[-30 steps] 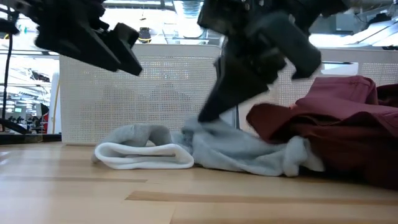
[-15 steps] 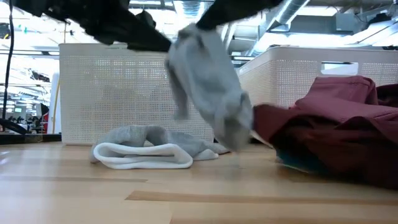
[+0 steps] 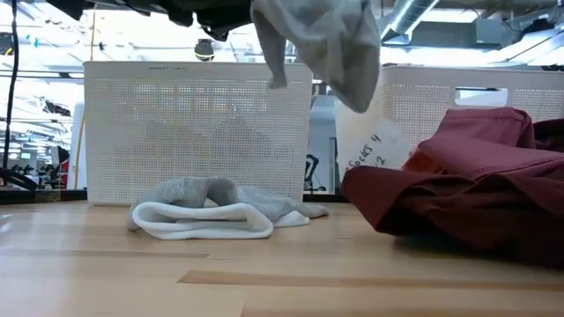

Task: Sort clothes
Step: Put the gray sock into the left white laundry organizer

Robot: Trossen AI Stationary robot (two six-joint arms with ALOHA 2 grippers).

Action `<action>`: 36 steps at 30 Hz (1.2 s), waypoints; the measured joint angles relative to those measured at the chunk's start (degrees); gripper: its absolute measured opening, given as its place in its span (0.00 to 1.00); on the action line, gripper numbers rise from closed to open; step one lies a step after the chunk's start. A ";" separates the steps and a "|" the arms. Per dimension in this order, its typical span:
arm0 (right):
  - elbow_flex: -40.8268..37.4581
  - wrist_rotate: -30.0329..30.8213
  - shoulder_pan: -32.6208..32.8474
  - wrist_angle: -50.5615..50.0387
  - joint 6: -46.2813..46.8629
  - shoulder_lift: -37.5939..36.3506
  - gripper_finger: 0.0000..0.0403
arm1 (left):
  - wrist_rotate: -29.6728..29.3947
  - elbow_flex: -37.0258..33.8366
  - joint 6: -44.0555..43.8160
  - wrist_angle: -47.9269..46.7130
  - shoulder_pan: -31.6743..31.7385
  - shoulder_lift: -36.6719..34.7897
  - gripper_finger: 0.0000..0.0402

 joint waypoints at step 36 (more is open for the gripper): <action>0.00 5.95 3.95 -17.17 14.71 -5.25 0.45 | -15.49 13.33 30.92 -27.03 2.19 -22.53 0.00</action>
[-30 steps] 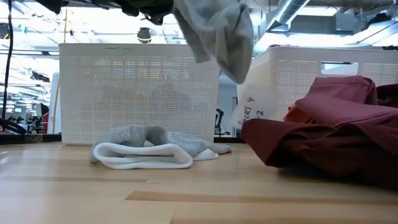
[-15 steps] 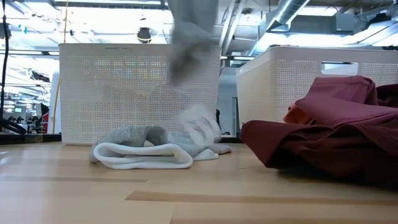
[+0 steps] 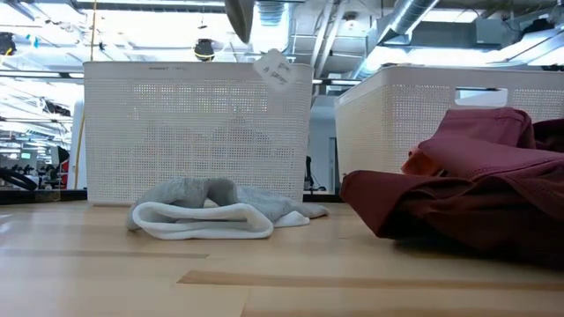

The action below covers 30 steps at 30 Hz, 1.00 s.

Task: Sort clothes
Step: Put the gray sock into the left white laundry organizer

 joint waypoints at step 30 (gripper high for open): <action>0.00 0.04 6.68 -7.29 11.53 0.02 0.44 | 6.93 7.72 -13.38 -36.43 36.22 -3.02 0.00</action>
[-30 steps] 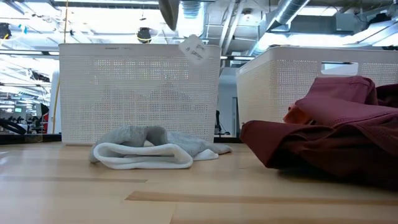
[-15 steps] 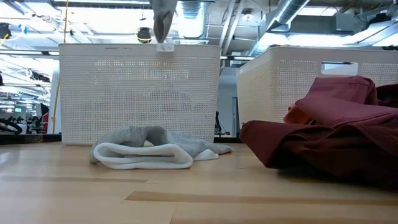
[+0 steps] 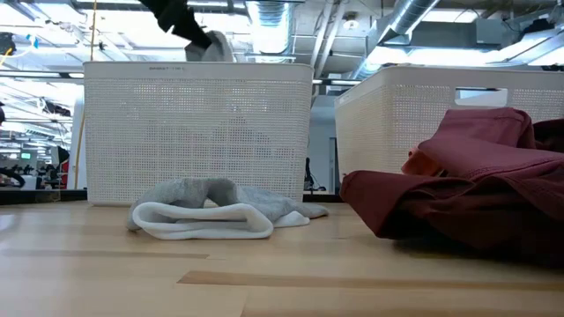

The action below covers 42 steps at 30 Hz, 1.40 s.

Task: Sort clothes
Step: Put the gray sock into the left white laundry organizer

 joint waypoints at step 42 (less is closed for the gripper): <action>-0.75 0.00 -0.83 0.75 2.86 0.05 0.44 | 16.56 -0.02 -11.37 -7.83 0.03 -2.54 0.37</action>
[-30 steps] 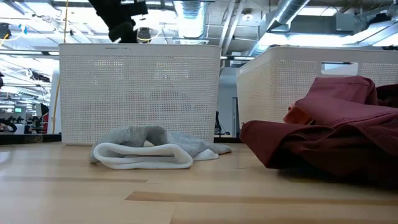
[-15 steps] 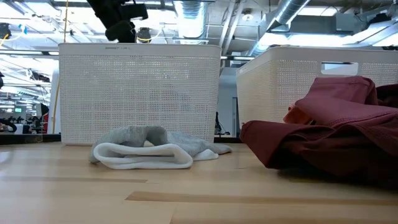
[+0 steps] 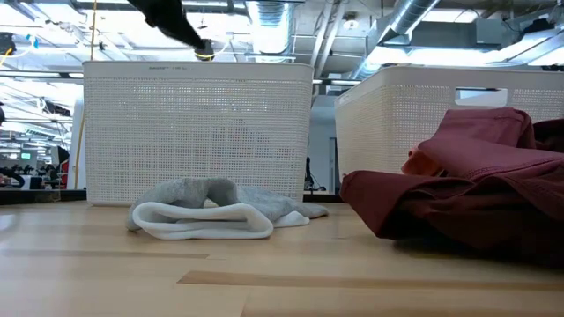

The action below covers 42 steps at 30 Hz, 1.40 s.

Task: Sort clothes
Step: Put the gray sock into the left white laundry organizer

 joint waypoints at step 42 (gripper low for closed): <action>-15.28 1.45 -16.65 38.68 10.16 24.01 0.39 | -0.40 -0.04 -5.66 3.37 -45.50 13.26 0.37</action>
